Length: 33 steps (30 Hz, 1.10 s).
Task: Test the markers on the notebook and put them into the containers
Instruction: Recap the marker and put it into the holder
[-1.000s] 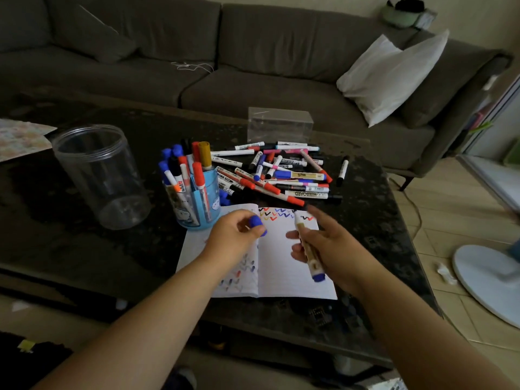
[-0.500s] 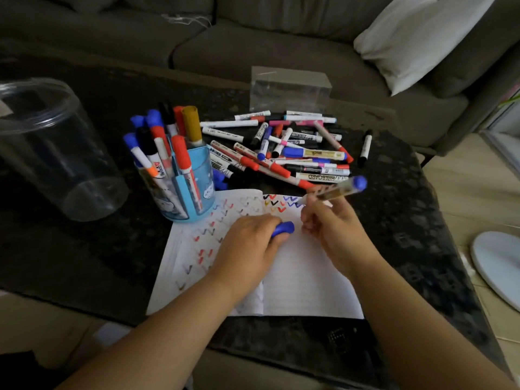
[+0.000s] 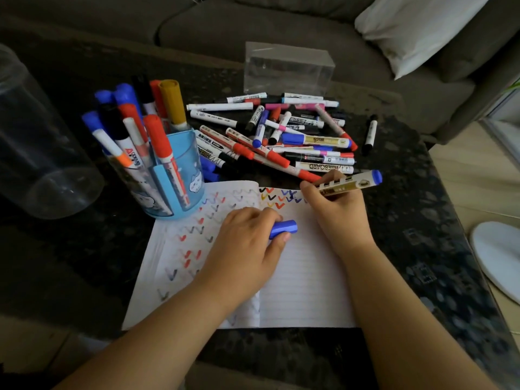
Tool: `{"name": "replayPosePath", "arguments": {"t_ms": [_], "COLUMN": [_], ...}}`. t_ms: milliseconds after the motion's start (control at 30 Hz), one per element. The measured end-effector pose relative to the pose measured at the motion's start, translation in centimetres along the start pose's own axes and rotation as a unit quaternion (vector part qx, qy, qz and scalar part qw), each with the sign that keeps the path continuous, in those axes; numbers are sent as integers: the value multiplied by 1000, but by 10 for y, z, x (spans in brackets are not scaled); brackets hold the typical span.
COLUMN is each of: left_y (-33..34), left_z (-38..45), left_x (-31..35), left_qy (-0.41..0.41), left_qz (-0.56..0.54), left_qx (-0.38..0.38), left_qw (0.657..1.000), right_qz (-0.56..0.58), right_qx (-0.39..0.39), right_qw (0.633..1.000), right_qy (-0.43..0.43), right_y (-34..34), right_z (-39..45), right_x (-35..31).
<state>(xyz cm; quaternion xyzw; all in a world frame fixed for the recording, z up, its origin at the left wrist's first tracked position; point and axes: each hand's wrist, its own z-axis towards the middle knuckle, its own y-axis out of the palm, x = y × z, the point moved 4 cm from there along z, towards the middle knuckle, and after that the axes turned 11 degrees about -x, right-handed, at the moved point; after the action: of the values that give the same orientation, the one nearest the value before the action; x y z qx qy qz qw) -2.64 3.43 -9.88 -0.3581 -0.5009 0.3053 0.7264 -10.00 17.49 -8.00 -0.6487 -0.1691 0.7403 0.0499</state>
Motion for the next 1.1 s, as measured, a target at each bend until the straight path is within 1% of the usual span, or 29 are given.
{"name": "replayPosePath", "arguments": {"t_ms": [100, 167, 267, 467, 633, 767, 867, 967, 1033, 1100], "left_y": [2, 2, 4, 4, 3, 3, 3, -1, -4, -6], "left_z": [0, 0, 0, 1, -1, -1, -1, -1, -1, -2], "left_x": [-2, -2, -3, -4, -4, -3, -3, 1, 3, 3], "left_qy": [-5, -3, -7, -9, -11, -11, -14, -13, -25, -42], "left_qz": [-8, -9, -7, -1, 0, 3, 3, 0, -19, -55], "left_qx": [-4, 1, 4, 4, -1, 2, 10, 12, -11, -30], "left_qw": [1000, 1000, 1000, 1000, 1000, 1000, 1000, 1000, 999, 997], "right_qz": [-72, -97, -115, -114, -93, -91, -93, -22, 30, 48], "right_qx": [-18, -21, -23, -32, -36, 1, 12, 15, 7, -13], "right_qw": [997, 995, 993, 993, 995, 996, 995, 998, 995, 990], "right_qy": [-1, -4, -5, -10, 12, 13, 23, 61, 99, 133], "right_y": [3, 4, 5, 8, 9, 6, 3, -1, -1, -2], "right_z": [2, 3, 5, 4, 4, 4, 3, 1, -2, -8], "right_x": [2, 2, 3, -1, 4, 5, 5, 2, -4, -8]}}
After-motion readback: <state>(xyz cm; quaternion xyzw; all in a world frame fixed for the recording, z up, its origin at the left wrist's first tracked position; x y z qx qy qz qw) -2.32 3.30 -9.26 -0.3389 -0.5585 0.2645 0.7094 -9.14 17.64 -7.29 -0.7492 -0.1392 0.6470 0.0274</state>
